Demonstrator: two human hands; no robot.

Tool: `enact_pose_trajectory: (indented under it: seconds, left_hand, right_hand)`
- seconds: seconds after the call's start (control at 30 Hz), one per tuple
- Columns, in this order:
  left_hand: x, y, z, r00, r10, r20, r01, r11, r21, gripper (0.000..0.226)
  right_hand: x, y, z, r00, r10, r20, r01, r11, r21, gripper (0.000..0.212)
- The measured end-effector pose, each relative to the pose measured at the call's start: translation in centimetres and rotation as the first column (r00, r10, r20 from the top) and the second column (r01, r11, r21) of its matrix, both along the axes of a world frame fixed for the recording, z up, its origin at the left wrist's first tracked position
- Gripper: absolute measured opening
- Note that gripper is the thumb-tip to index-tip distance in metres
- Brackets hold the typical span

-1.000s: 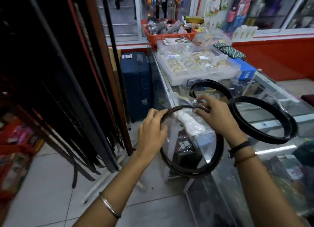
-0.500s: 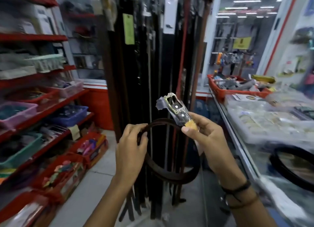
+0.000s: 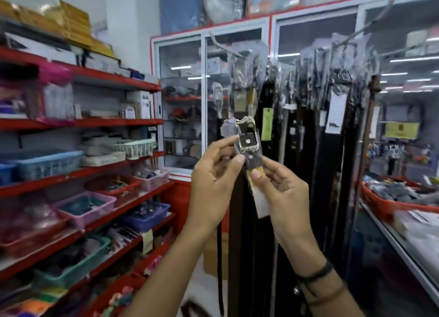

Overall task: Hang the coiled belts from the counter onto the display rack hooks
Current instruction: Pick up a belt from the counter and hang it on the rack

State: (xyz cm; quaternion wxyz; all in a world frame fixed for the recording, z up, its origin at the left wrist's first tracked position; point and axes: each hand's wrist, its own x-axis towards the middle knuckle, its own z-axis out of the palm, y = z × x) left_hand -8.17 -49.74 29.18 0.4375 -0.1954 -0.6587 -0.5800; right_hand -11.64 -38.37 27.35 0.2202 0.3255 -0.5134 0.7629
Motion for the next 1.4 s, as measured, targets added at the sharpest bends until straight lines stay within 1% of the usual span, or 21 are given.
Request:
enact_pose_trajectory:
  seconds: [0.13, 0.23, 0.3, 0.37, 0.43, 0.53, 0.67, 1.07, 1.2, 1.23, 1.3, 1.37, 1.4]
  left_hand:
    - [-1.6, -1.1, 3.7, 0.996, 0.027, -0.082, -0.025, 0.999, 0.032, 0.033]
    - [-2.7, -2.2, 6.1, 0.993, 0.025, -0.115, -0.024, 1.000, 0.010, 0.036]
    - [-3.3, -3.0, 7.5, 0.992, 0.025, -0.121, -0.028, 0.999, -0.023, 0.041]
    - [-4.0, -3.8, 8.8, 0.990, 0.059, -0.131, -0.066, 0.997, -0.047, 0.045]
    - [-4.7, -4.4, 10.0, 0.985, 0.096, -0.146, -0.101, 0.994, -0.028, 0.047]
    - [-5.7, -5.1, 11.7, 0.977, 0.130, -0.169, -0.130, 0.991, 0.008, 0.046]
    - [-6.6, -5.5, 13.4, 0.968, 0.153, -0.201, -0.152, 0.988, 0.021, 0.043]
    - [-7.1, -6.4, 14.0, 0.957, 0.205, -0.203, -0.220, 0.974, -0.053, 0.040]
    - [-7.0, -6.6, 14.4, 0.958, 0.230, -0.169, -0.249, 0.964, -0.099, 0.040]
    - [-6.9, -6.7, 14.4, 0.961, 0.229, -0.157, -0.247, 0.963, -0.105, 0.039]
    - [-6.9, -6.7, 14.5, 0.971, 0.214, -0.105, -0.227, 0.965, -0.132, 0.036]
    - [-7.1, -6.5, 14.6, 0.980, 0.195, -0.048, -0.200, 0.967, -0.157, 0.035]
    - [-7.2, -6.2, 14.6, 0.981, 0.192, -0.036, -0.196, 0.967, -0.162, 0.035]
  right_hand:
    - [-1.5, -2.5, 4.1, 0.972, -0.157, -0.174, 0.165, 0.986, 0.033, 0.030]
    - [-3.0, -4.2, 6.5, 0.957, -0.195, -0.214, 0.209, 0.977, 0.048, 0.028]
    - [-3.9, -5.2, 8.0, 0.941, -0.232, -0.245, 0.255, 0.965, 0.065, 0.032]
    - [-4.5, -5.9, 9.5, 0.917, -0.276, -0.288, 0.301, 0.952, 0.047, 0.037]
    - [-4.9, -6.3, 11.0, 0.892, -0.308, -0.330, 0.335, 0.942, 0.026, 0.041]
    - [-5.2, -6.8, 12.9, 0.850, -0.368, -0.377, 0.408, 0.913, 0.028, 0.037]
    - [-5.8, -7.6, 14.7, 0.856, -0.372, -0.360, 0.408, 0.913, 0.027, 0.032]
    - [-6.4, -8.7, 15.2, 0.875, -0.369, -0.312, 0.383, 0.924, -0.019, 0.031]
    - [-6.2, -8.7, 15.4, 0.890, -0.362, -0.276, 0.372, 0.928, -0.019, 0.028]
    - [-6.0, -8.8, 15.4, 0.896, -0.357, -0.266, 0.364, 0.931, -0.021, 0.023]
    - [-5.9, -8.7, 15.3, 0.903, -0.350, -0.249, 0.353, 0.935, -0.032, 0.004]
    - [-6.4, -8.4, 15.2, 0.909, -0.357, -0.217, 0.358, 0.933, -0.039, 0.005]
    - [-6.7, -8.2, 14.9, 0.914, -0.348, -0.207, 0.349, 0.937, -0.031, 0.009]
